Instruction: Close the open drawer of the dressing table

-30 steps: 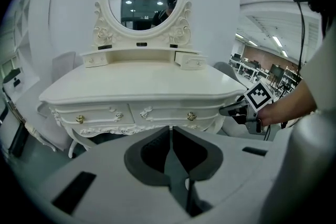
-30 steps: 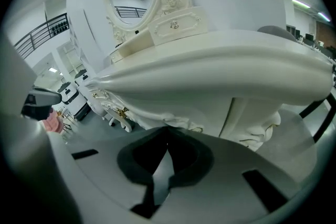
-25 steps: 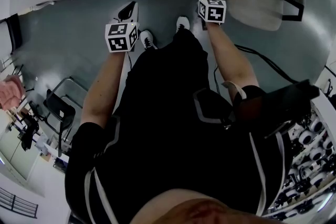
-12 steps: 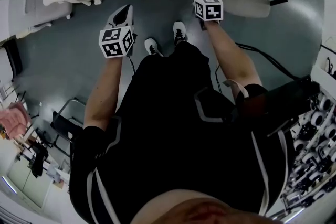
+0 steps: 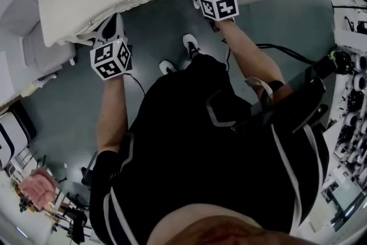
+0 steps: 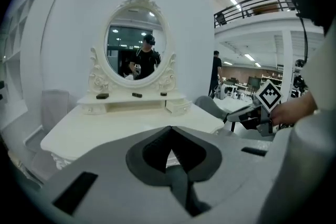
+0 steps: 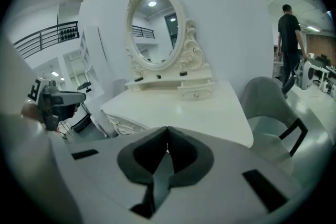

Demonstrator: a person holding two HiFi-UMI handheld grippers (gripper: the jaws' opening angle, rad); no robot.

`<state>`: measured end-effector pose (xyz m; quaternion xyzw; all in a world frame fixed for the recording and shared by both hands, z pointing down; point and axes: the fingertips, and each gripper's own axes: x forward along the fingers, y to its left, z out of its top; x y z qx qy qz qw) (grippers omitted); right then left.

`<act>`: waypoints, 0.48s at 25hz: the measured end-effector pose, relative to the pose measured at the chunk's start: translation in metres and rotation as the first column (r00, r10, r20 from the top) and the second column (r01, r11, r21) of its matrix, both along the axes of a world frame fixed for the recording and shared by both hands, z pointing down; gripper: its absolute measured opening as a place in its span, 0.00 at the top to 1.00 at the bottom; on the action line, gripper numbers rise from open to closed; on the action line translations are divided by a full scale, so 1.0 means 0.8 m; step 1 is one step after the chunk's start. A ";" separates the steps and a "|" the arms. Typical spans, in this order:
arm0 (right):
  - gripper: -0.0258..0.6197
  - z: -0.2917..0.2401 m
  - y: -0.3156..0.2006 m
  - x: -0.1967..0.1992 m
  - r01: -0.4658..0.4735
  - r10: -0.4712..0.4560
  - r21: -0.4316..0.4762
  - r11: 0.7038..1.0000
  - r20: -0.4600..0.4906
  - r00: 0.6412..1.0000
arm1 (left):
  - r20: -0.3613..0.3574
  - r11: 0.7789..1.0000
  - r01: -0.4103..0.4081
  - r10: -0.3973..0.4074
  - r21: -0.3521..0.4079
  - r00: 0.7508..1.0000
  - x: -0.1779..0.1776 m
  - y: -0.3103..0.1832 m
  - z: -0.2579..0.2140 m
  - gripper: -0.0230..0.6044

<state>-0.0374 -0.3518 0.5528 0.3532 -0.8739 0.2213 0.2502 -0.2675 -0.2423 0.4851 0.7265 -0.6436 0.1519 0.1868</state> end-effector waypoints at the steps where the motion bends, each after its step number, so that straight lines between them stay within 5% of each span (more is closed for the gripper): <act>1: 0.95 -0.015 0.004 -0.001 -0.003 0.003 0.017 1.000 0.008 1.000 | -0.011 1.000 -0.005 0.006 0.017 1.000 -0.002 -0.003 -0.011 0.96; 8: 0.95 -0.116 0.026 -0.011 -0.045 0.037 0.136 0.990 0.062 0.997 | -0.112 0.996 -0.051 0.060 0.079 0.992 -0.024 -0.007 -0.054 0.96; 12: 0.95 -0.163 0.035 -0.006 -0.061 0.044 0.197 0.979 0.089 0.995 | -0.091 0.987 -0.084 0.097 0.138 0.991 -0.020 0.000 -0.082 0.96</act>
